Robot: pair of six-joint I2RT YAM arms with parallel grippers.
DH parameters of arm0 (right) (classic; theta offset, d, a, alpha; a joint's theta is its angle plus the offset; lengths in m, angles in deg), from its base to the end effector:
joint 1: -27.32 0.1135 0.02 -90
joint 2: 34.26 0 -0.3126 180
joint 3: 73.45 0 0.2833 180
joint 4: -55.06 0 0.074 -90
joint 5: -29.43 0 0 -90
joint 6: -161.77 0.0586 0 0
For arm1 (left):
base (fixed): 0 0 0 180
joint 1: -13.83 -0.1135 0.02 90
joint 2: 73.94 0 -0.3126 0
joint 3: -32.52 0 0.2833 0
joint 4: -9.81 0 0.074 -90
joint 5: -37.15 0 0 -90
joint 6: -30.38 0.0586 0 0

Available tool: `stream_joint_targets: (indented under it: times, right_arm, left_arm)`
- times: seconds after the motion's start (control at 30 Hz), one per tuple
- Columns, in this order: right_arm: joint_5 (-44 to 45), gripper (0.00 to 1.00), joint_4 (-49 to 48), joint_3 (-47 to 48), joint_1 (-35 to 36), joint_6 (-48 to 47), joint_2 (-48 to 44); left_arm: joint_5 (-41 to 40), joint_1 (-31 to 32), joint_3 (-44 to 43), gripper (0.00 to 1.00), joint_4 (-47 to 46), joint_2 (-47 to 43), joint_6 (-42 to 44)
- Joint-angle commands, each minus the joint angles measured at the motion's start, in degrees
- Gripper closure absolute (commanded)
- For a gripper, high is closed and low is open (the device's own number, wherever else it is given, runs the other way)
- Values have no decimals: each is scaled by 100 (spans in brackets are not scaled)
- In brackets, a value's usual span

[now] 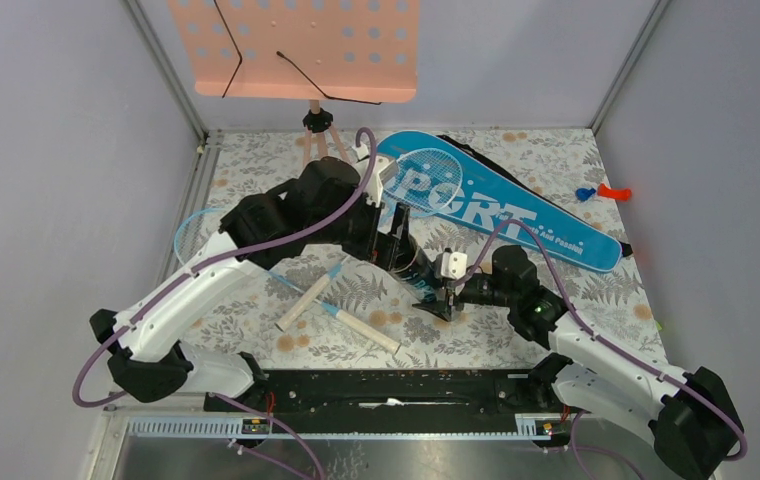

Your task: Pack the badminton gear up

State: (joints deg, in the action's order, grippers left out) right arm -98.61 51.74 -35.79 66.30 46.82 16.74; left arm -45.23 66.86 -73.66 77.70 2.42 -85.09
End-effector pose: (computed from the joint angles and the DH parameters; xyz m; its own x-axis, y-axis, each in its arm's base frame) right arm 0.1462 0.1647 0.2702 0.2853 -0.1965 -0.9381 -0.9339 0.1628 -0.3182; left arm 0.1718 -0.2412 0.4767 -0.7023 0.2243 -0.6756 0.6121 0.6747 -0.4124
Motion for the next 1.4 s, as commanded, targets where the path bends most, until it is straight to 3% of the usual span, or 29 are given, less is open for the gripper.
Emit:
stream_joint_targets:
  times: [0.0,0.27,0.5,0.73,0.87,1.0,1.17,1.37]
  right_arm:
    - [264,83,-1494,162,47,453,-70]
    - [1013,84,-1678,99,46,768,-148]
    - [1429,84,-1729,139,42,1117,-231]
    - [3173,83,-1386,768,47,3110,-198]
    - [3552,82,-1326,949,46,4043,-145]
    - [3485,81,-1394,1022,42,4370,-145]
    - [3666,81,-1558,961,43,4685,-92]
    - [3255,80,-2075,884,43,4691,61]
  left_arm:
    - [-277,96,-164,1,-395,-199,133]
    - [-1263,99,424,1,-1874,-1731,176]
    - [-2156,95,1065,1,-2154,-3058,117]
    - [-2125,92,2764,1,-3281,-4037,308]
    - [-1288,93,3617,1,-4128,-3783,630]
    - [-65,97,3949,1,-4841,-2868,1019]
    - [156,109,4124,1,-5923,-1793,1029]
    - [582,137,4095,1,-6665,-1078,1131]
